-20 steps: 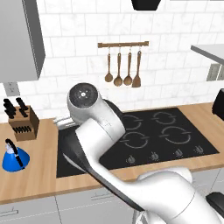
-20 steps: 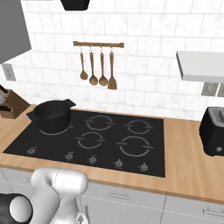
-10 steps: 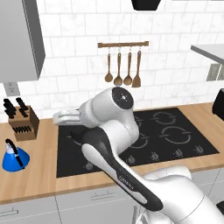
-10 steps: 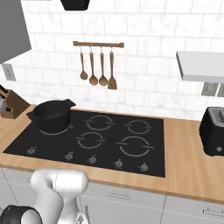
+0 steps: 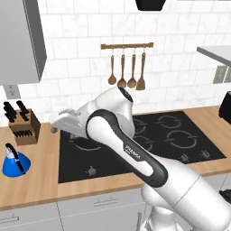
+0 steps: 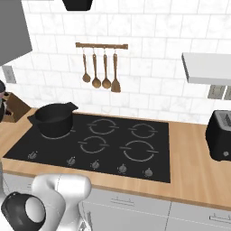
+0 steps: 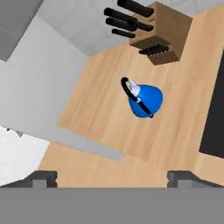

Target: Pick the kettle from the counter and place it on a stove burner. Then turn the burner on.

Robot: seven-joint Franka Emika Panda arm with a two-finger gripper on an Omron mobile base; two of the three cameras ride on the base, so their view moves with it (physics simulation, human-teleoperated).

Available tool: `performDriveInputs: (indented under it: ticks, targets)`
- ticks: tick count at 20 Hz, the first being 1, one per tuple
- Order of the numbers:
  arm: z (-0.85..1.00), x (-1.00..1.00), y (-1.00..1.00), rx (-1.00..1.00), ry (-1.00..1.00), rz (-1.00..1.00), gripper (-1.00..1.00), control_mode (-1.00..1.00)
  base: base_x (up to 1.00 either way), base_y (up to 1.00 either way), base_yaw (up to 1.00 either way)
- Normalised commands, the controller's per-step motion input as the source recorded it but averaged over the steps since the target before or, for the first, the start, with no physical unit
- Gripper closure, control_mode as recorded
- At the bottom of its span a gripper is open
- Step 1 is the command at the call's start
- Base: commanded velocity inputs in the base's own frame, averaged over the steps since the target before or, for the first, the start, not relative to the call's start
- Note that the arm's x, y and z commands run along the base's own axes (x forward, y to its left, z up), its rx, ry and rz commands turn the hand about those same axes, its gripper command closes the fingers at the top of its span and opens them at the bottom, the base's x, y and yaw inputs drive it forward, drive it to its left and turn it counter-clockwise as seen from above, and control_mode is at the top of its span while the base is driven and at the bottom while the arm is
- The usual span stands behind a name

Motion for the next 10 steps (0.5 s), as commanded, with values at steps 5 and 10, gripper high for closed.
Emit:
performDriveInputs:
  ticks: [5, 10]
  targets:
    - [-0.26, 0.00, 0.82, -0.08, 0.27, 0.06, -1.00, -1.00, 0.00, 0.00, 0.00]
    - [-0.26, 0.00, 0.45, -0.23, 0.04, 0.00, -1.00, -1.00, 0.00, 0.00, 0.00]
